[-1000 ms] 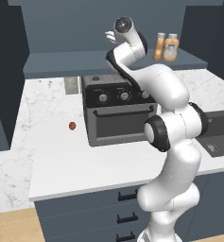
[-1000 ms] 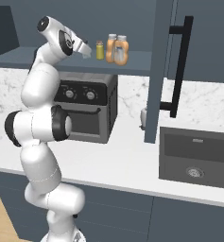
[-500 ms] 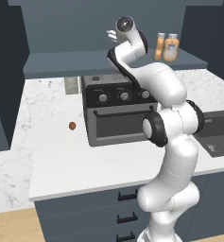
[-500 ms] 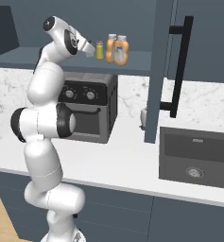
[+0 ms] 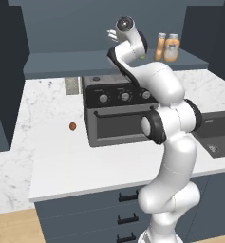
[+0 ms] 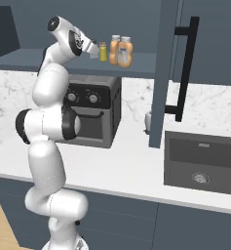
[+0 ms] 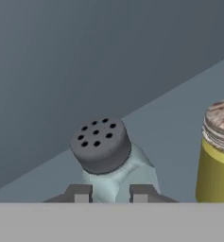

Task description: Put the shaker and condiment bottle from the counter next to their counterparts in the cabinet.

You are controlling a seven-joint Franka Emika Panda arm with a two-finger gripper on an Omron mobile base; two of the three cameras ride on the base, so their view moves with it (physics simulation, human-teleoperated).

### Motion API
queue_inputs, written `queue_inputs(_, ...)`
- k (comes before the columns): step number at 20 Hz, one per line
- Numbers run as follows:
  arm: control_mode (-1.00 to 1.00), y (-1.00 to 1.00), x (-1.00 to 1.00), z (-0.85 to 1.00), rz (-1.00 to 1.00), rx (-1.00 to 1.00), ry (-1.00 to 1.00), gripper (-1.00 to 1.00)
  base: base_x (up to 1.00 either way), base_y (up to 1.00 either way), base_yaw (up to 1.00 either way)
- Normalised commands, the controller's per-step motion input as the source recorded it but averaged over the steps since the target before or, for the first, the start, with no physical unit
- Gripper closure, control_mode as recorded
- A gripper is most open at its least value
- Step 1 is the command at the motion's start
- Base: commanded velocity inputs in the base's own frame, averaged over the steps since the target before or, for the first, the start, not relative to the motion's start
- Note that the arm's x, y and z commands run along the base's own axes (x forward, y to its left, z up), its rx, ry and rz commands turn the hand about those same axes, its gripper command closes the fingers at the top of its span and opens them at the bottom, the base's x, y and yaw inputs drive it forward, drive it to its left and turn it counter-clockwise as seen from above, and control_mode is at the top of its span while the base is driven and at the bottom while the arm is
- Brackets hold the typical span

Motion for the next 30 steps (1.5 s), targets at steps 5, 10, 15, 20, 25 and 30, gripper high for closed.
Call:
queue_inputs(5, -1.00, 0.00, 0.19, -0.19, -0.01, 0.00, 0.00, -1.00, 0.00, 0.00, 0.00)
queue_inputs(10, -1.00, 0.00, 0.23, -0.21, -0.01, 0.00, 0.00, -1.00, 0.00, 0.00, 0.00)
queue_inputs(15, -1.00, 0.00, 0.23, -0.18, 0.00, 0.00, 0.00, -1.00, 0.00, 0.00, 0.00)
queue_inputs(20, -1.00, 0.21, 0.16, -0.20, 0.00, 0.00, 0.00, -1.00, 0.00, 0.00, 0.00)
queue_inputs(25, -1.00, 0.63, 0.00, -0.41, 0.00, 0.00, 0.00, -1.00, 0.00, 0.00, 0.00)
queue_inputs(30, -1.00, 0.69, -0.05, -0.40, 0.00, 0.00, 0.00, -1.00, 0.00, 0.00, 0.00)
